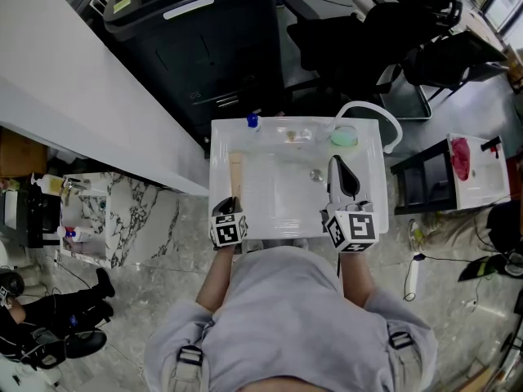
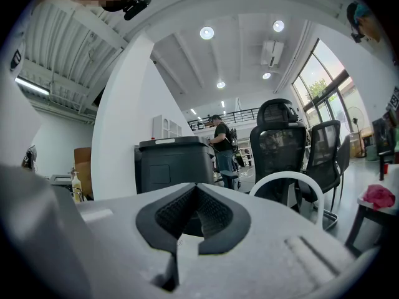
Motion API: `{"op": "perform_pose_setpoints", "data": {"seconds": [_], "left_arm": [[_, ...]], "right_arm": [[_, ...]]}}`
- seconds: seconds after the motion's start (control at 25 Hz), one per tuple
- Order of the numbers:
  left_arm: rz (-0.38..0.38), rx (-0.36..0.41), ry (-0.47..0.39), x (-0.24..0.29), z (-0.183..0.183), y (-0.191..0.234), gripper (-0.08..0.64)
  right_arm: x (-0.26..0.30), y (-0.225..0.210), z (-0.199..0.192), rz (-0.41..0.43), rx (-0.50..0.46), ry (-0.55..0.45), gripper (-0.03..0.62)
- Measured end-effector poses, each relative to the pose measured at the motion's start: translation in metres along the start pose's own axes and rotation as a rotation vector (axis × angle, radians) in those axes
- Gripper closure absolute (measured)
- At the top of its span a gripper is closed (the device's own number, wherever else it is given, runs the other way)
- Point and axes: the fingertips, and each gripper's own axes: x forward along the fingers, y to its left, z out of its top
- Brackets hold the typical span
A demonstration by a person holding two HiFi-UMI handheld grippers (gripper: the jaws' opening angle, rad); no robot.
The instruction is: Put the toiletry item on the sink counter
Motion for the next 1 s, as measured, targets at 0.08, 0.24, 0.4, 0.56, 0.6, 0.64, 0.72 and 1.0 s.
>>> {"op": "perform_pose_setpoints", "data": {"seconds": [0.08, 0.24, 0.4, 0.56, 0.6, 0.64, 0.72, 1.0], "left_arm": [[0.000, -0.001, 0.009, 0.001, -0.002, 0.001, 0.526], [-0.004, -0.006, 0.025, 0.003, -0.007, 0.000, 0.526], [-0.009, -0.007, 0.043, 0.006, -0.011, -0.001, 0.526], [-0.014, -0.009, 0.059, 0.008, -0.012, -0.001, 0.526], [-0.014, -0.010, 0.064, 0.009, -0.013, -0.001, 0.526], [-0.014, -0.011, 0.069, 0.009, -0.014, -0.001, 0.526], [-0.013, -0.012, 0.073, 0.010, -0.015, -0.001, 0.526], [-0.016, -0.018, 0.087, 0.013, -0.019, -0.001, 0.526]], "right_arm": [[0.000, 0.000, 0.000, -0.001, -0.001, 0.000, 0.588], [-0.001, -0.002, -0.001, -0.006, 0.002, 0.003, 0.588], [-0.002, -0.003, 0.000, -0.009, 0.001, 0.001, 0.588], [-0.001, -0.004, 0.000, -0.013, 0.001, 0.001, 0.588], [-0.001, -0.004, 0.000, -0.012, 0.001, 0.001, 0.588], [-0.001, -0.004, -0.001, -0.012, 0.001, 0.001, 0.588], [-0.001, -0.005, -0.001, -0.011, 0.001, 0.001, 0.588], [0.000, -0.004, -0.002, -0.009, -0.002, 0.002, 0.588]]}}
